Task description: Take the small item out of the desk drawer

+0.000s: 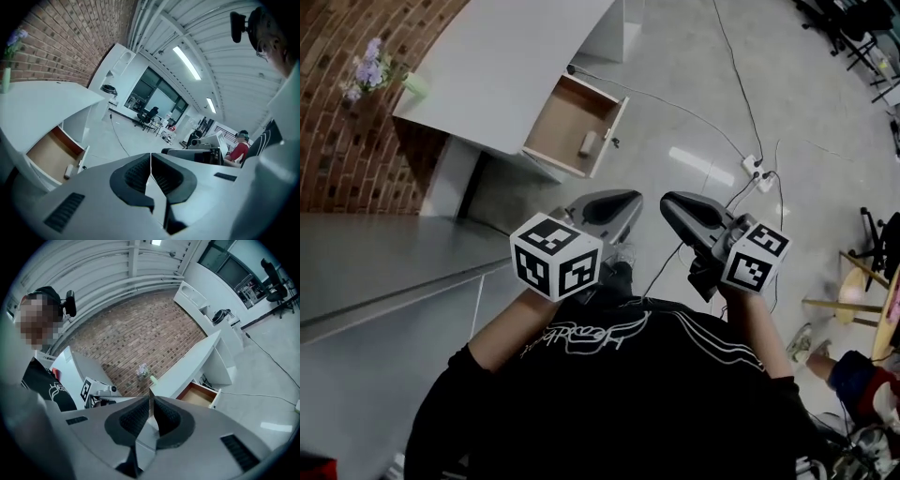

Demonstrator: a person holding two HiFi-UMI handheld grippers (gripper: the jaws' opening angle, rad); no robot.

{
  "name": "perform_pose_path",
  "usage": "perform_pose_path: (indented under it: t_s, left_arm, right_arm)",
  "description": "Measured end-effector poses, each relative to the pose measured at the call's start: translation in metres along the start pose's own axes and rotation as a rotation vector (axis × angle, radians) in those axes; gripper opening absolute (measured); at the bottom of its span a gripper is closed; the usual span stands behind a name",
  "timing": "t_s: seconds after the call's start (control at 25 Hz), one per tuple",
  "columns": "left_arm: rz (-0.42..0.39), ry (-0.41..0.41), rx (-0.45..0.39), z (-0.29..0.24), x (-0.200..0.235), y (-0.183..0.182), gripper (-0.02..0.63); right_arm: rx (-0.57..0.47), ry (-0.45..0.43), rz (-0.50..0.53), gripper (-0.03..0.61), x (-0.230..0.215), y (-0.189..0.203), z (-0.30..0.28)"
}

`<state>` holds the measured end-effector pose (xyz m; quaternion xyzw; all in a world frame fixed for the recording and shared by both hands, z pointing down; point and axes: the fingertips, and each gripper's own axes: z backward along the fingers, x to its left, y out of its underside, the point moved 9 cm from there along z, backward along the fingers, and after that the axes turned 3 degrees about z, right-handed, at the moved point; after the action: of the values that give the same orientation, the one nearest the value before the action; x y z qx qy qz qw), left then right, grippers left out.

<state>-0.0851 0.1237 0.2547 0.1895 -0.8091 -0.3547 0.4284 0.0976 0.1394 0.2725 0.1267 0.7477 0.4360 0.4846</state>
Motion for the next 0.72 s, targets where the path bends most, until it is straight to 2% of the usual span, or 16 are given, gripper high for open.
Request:
perform_pose_path:
  t_s: [0.28, 0.52, 0.72]
  left_arm:
    - [0.047, -0.062, 0.044, -0.044, 0.083, -0.022, 0.026]
    - [-0.031, -0.141, 0.087, -0.060, 0.130, -0.016, 0.028]
    - [0.018, -0.197, 0.114, -0.081, 0.183, -0.007, 0.028]
  right_arm:
    - [0.121, -0.017, 0.068, 0.058, -0.061, -0.024, -0.059]
    - [0.113, -0.023, 0.022, 0.058, -0.089, -0.011, -0.070]
    - [0.140, 0.019, 0.032, 0.058, -0.130, -0.011, -0.077]
